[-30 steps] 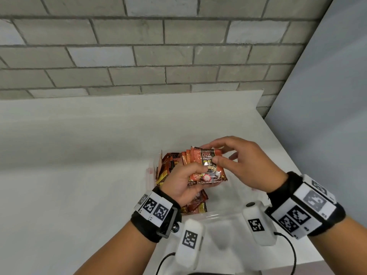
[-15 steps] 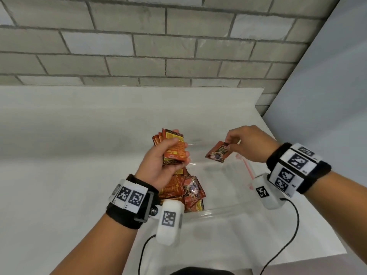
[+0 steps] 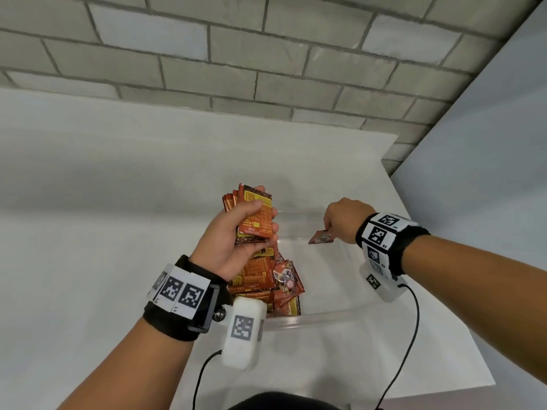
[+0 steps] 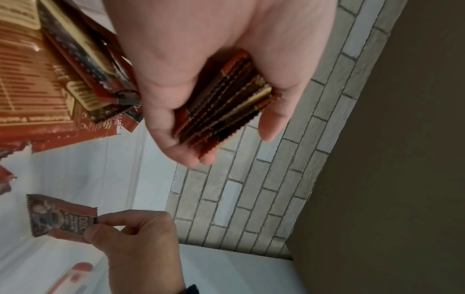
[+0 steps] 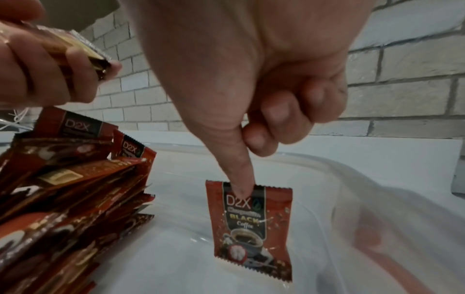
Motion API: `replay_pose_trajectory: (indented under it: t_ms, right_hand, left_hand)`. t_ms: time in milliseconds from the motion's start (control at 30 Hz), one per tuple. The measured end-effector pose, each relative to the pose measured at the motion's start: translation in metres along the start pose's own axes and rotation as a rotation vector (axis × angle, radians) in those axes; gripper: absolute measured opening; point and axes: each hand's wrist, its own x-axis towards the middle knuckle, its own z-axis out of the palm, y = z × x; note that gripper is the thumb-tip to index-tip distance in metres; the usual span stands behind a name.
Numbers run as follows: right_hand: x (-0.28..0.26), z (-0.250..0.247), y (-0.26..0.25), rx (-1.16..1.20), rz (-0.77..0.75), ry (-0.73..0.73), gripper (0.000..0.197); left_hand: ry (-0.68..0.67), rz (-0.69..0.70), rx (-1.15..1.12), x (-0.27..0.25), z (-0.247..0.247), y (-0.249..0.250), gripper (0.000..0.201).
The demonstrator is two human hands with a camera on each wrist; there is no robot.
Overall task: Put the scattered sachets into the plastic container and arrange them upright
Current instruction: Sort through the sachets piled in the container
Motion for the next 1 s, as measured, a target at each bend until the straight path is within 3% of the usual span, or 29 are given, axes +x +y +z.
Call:
replay_pose_trajectory:
  t_ms: [433,767,867,1000]
  right_hand:
    - [0.007,0.002,-0.002,-0.087,0.007,0.035,0.022]
    - [-0.007,-0.005,-0.004,-0.102,-0.006,0.159,0.015]
    - [-0.020,-0.017,-0.004,0.105,-0.037,0.204,0.013]
    - [-0.058,-0.033,-0.016,0.865,-0.284,0.394,0.012]
  left_hand:
    - [-0.012,0.005,0.004,0.003,-0.002,0.002,0.023]
    - [-0.003,-0.009,-0.048,0.004,-0.002,-0.001,0.027]
    - [-0.026,-0.028,-0.055,0.003,-0.001,-0.001,0.035]
    - [-0.080,-0.057,0.022,-0.002,0.003,-0.001,0.043]
